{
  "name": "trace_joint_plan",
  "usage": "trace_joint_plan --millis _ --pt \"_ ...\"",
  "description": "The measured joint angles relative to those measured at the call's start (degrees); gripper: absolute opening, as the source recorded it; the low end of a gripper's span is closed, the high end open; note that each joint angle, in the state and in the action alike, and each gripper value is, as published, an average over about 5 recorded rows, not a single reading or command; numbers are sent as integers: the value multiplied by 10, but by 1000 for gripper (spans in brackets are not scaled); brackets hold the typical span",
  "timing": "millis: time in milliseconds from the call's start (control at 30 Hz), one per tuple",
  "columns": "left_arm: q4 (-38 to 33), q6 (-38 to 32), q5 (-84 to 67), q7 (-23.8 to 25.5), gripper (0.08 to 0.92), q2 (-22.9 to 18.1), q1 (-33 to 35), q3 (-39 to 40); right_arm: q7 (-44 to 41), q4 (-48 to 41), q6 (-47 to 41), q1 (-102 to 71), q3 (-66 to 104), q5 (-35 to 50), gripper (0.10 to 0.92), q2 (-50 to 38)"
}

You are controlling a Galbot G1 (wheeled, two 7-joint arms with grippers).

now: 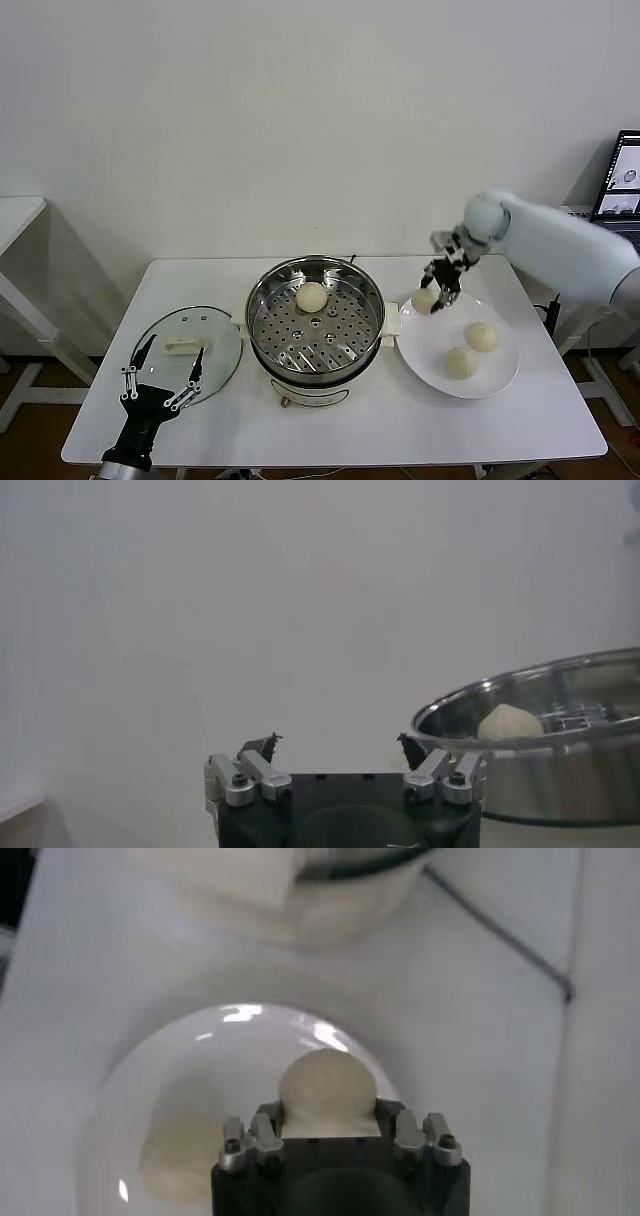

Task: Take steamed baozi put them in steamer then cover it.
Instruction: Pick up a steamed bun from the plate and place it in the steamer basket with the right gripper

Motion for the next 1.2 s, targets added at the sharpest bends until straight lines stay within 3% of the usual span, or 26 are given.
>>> trace_joint_plan --millis 267,600,1200 --pt "-2 0 0 -2 823 0 0 1 -3 76 -29 112 -63 84 636 52" --pt "3 1 -1 -3 823 0 -9 6 53 142 -82 155 -127 170 638 142" --pt "18 -2 -8 -3 823 0 -16 3 179 138 -149 109 -170 228 645 254"
